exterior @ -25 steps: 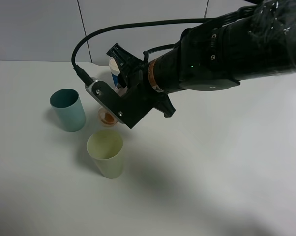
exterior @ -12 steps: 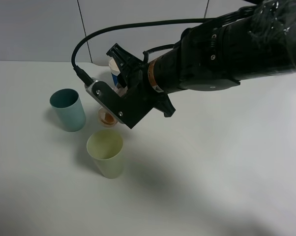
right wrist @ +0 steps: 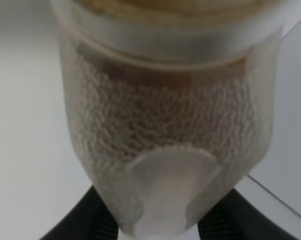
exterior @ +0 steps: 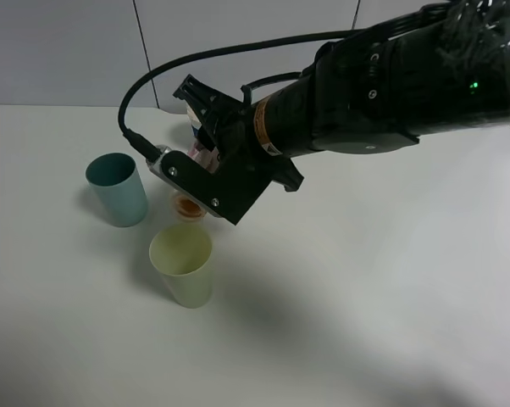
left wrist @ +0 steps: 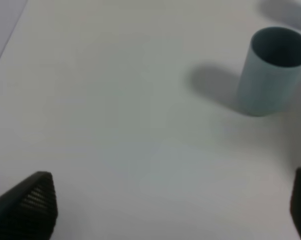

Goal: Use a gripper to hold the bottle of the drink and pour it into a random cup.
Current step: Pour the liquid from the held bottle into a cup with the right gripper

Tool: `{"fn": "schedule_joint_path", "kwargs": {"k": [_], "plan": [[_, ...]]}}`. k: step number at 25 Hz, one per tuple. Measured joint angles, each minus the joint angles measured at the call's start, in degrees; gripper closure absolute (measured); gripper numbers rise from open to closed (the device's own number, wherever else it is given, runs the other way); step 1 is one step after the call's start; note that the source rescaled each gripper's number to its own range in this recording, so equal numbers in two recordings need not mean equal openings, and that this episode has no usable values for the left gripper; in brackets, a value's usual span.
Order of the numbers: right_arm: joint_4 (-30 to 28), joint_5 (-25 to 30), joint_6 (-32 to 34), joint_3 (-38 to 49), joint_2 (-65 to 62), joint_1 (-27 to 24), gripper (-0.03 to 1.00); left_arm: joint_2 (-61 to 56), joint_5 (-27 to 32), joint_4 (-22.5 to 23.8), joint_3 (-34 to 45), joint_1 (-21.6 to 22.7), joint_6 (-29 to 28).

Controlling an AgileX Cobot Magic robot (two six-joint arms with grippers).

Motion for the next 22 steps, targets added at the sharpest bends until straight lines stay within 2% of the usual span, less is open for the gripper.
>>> {"fn": "schedule_joint_path", "kwargs": {"k": [6, 14, 22], "plan": [[0.0, -1.2, -4.71, 0.0, 0.0, 0.0, 0.97, 0.0, 0.0, 0.0, 0.0, 0.0, 0.0], [0.06, -2.04, -4.18, -3.12, 0.0, 0.04, 0.97, 0.0, 0.0, 0.0, 0.0, 0.0, 0.0], [-1.04, 3.01, -4.03, -6.89, 0.79, 1.99, 0.97, 0.0, 0.0, 0.0, 0.0, 0.0, 0.0]]}}
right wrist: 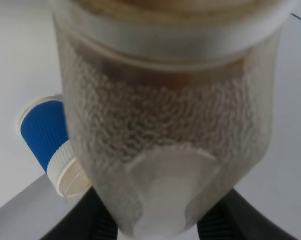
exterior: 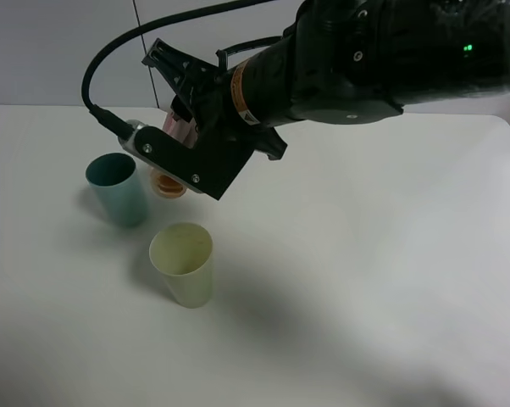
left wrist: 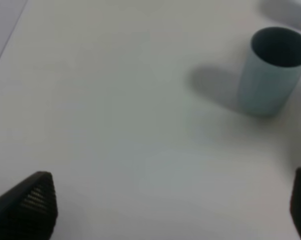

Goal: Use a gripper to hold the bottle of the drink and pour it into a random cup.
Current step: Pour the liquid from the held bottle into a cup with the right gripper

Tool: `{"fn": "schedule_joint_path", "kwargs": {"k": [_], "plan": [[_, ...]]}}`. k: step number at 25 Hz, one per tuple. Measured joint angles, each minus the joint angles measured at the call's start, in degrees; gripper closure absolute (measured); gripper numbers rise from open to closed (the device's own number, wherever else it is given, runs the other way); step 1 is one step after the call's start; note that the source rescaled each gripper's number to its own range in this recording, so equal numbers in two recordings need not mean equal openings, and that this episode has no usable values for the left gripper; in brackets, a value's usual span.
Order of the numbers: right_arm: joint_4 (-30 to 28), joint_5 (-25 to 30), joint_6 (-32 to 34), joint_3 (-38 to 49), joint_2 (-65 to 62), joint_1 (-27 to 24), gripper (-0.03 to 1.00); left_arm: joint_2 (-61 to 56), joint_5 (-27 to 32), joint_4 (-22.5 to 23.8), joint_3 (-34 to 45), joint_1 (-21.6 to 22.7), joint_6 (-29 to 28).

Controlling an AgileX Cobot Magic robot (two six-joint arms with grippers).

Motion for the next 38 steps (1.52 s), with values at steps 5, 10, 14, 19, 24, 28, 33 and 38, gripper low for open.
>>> {"fn": "schedule_joint_path", "kwargs": {"k": [5, 10, 14, 19, 24, 28, 33, 38], "plan": [[-1.62, 1.19, 0.0, -0.52, 0.67, 1.2, 0.97, 0.0, 0.0, 0.0, 0.0, 0.0, 0.0], [-4.43, 1.78, -0.25, -0.54, 0.74, 1.88, 0.97, 0.0, 0.0, 0.0, 0.0, 0.0, 0.0], [-5.41, 1.78, -3.46, -0.54, 0.74, 2.03, 0.97, 0.0, 0.0, 0.0, 0.0, 0.0, 0.0], [-5.52, 1.85, -6.3, -0.61, 0.74, 2.5, 0.97, 0.0, 0.0, 0.0, 0.0, 0.0, 0.0], [-5.52, 1.79, -6.63, -0.61, 0.74, 2.5, 0.97, 0.0, 0.0, 0.0, 0.0, 0.0, 0.0], [-5.52, 1.79, -6.65, -0.61, 0.74, 2.5, 0.97, 0.0, 0.0, 0.0, 0.0, 0.0, 0.0], [-5.52, 1.79, -6.65, -0.61, 0.74, 2.5, 0.97, 0.0, 0.0, 0.0, 0.0, 0.0, 0.0], [-6.02, 1.73, -6.76, -0.61, 0.74, 3.07, 0.97, 0.0, 0.0, 0.0, 0.0, 0.0, 0.0]]}}
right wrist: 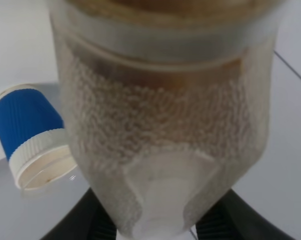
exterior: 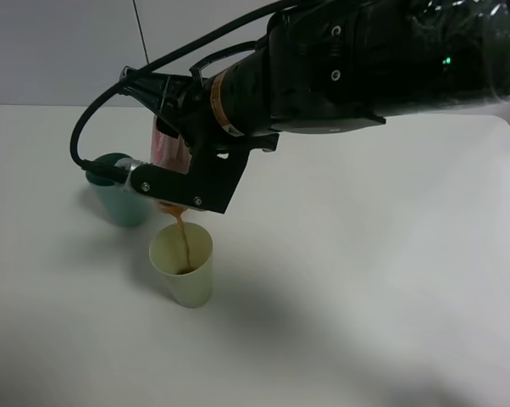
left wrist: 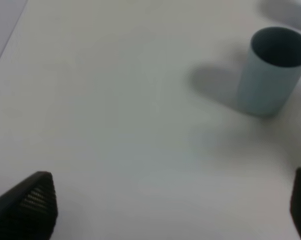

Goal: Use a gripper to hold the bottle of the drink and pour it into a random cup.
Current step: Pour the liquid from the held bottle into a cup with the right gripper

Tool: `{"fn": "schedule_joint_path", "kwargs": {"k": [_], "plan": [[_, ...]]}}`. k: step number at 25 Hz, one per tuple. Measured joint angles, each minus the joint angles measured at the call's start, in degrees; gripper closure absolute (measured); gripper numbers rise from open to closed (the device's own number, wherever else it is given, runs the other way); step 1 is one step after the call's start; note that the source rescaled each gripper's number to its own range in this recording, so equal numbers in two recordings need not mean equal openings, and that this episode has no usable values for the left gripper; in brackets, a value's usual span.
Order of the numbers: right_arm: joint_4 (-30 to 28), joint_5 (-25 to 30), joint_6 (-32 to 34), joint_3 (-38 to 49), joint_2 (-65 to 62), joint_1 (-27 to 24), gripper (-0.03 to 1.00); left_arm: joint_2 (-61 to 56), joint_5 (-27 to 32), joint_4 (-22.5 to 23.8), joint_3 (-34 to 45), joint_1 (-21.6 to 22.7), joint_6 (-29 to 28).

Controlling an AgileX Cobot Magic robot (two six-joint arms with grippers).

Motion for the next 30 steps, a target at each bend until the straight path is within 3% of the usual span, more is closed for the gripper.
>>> {"fn": "schedule_joint_path", "kwargs": {"k": [10, 30], "plan": [[-0.8, 0.0, -4.39, 0.0, 0.0, 0.11, 0.97, 0.0, 0.0, 0.0, 0.0, 0.0, 0.0], [-1.01, -1.63, -6.97, -0.04, 0.0, 0.11, 0.97, 0.0, 0.0, 0.0, 0.0, 0.0, 0.0]]}}
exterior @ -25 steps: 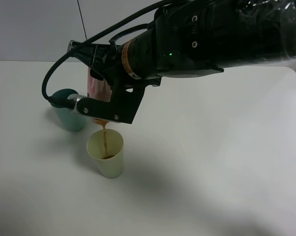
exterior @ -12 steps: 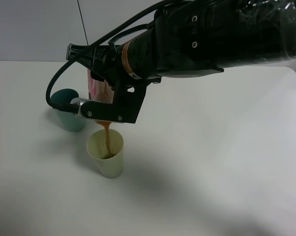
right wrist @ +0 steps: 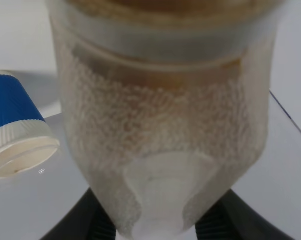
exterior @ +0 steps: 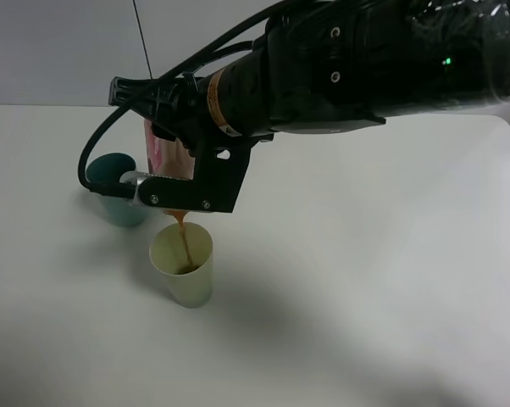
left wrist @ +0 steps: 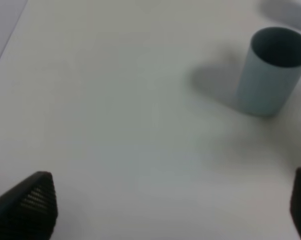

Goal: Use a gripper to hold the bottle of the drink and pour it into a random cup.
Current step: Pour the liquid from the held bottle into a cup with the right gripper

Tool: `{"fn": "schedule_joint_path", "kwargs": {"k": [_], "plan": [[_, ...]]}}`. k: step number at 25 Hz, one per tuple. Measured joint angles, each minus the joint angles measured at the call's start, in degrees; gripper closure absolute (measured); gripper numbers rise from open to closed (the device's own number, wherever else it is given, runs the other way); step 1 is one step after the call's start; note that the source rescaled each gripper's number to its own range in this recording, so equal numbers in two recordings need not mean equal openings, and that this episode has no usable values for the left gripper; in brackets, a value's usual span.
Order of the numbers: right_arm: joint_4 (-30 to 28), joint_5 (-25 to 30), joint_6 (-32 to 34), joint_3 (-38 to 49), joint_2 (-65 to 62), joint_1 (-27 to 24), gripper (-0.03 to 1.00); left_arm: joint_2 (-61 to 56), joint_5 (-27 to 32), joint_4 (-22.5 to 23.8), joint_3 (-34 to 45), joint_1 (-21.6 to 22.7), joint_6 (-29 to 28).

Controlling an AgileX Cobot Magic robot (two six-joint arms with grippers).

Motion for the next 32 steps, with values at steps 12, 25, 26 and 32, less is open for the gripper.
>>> {"fn": "schedule_joint_path", "kwargs": {"k": [12, 25, 26, 32], "plan": [[0.0, -1.45, -4.4, 0.0, 0.0, 0.45, 0.97, 0.0, 0.0, 0.0, 0.0, 0.0, 0.0], [0.0, -2.21, -8.41, 0.0, 0.0, 1.6, 0.97, 0.0, 0.0, 0.0, 0.0, 0.0, 0.0], [0.0, -2.38, -8.41, 0.0, 0.0, 1.6, 0.97, 0.0, 0.0, 0.0, 0.0, 0.0, 0.0], [0.0, -2.86, -9.78, -0.06, 0.0, 1.62, 0.97, 0.0, 0.0, 0.0, 0.0, 0.0, 0.0]]}}
